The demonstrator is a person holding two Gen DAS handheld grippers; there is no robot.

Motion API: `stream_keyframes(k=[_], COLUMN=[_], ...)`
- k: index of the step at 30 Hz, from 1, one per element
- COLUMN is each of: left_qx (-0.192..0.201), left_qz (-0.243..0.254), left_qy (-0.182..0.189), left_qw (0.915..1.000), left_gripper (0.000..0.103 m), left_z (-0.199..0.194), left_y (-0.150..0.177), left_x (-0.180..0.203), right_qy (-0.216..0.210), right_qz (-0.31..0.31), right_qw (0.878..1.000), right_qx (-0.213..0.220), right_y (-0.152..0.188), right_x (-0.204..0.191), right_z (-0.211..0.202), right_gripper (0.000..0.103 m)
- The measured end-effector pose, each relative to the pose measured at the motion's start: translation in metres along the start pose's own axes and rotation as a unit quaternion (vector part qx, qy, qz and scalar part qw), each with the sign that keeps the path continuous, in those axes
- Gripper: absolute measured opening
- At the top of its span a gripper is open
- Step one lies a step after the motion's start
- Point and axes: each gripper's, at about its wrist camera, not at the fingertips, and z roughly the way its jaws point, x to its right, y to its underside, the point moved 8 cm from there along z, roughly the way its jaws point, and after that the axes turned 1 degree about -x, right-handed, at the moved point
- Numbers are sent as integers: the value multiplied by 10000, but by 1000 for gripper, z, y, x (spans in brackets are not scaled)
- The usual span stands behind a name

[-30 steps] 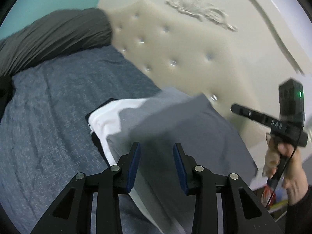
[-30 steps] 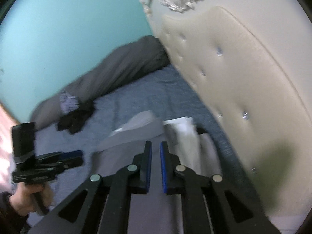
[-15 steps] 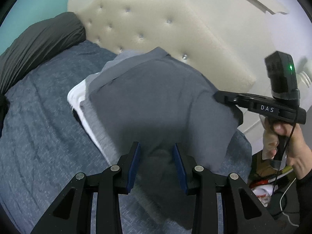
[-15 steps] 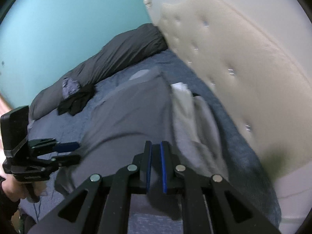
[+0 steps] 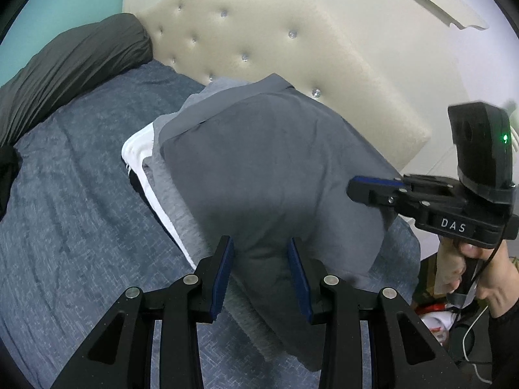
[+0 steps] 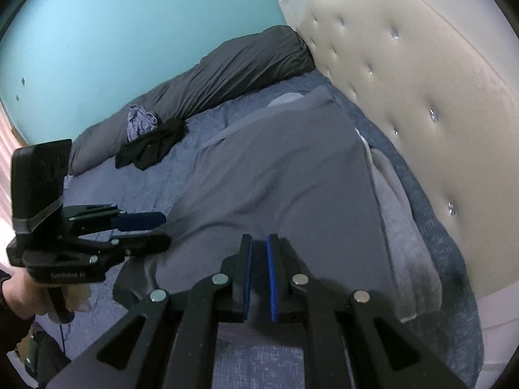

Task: Fold clothes
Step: 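Press the placed grey garment flat on the stack with both open grippers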

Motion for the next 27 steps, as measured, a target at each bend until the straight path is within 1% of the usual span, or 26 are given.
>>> stream_keyframes(k=[3, 6, 9, 13, 15, 18, 20, 22, 25, 27], left_qx=[45, 92, 152, 101, -22, -77, -69, -54, -40, -62], left_qz=[31, -1, 45, 12, 4, 28, 24, 49, 72, 15], left_qy=[-7, 18, 100, 155, 136, 87, 70, 26, -42, -67], left_qw=[10000, 10000, 9998, 9998, 9999, 9999, 9999, 10000, 10000, 10000], left_gripper=[38, 38, 38, 38, 38, 38, 38, 38, 39, 39], left_z=[-2, -2, 0, 10, 18, 23, 19, 14, 8, 7], left_y=[-3, -10, -20, -30, -28, -22, -21, -20, -17, -14], left_x=[1, 3, 13, 22, 24, 22, 20, 18, 14, 8], right_qy=[13, 56, 105, 136, 176, 229, 230, 357, 398, 425], right_qz=[31, -3, 55, 151, 182, 218, 261, 269, 369, 435], right_qw=[10000, 9999, 9997, 9993, 9992, 9991, 9990, 9985, 9979, 9975], right_qx=[44, 150, 209, 299, 320, 296, 277, 307, 343, 366], right_y=[5, 4, 9, 13, 14, 17, 21, 25, 27, 28], right_x=[7, 6, 11, 19, 23, 30, 35, 40, 47, 52], right_z=[-8, -15, -19, -26, -28, -29, -32, -37, -41, -43], right_gripper=[8, 8, 8, 8, 8, 8, 7, 7, 7, 7])
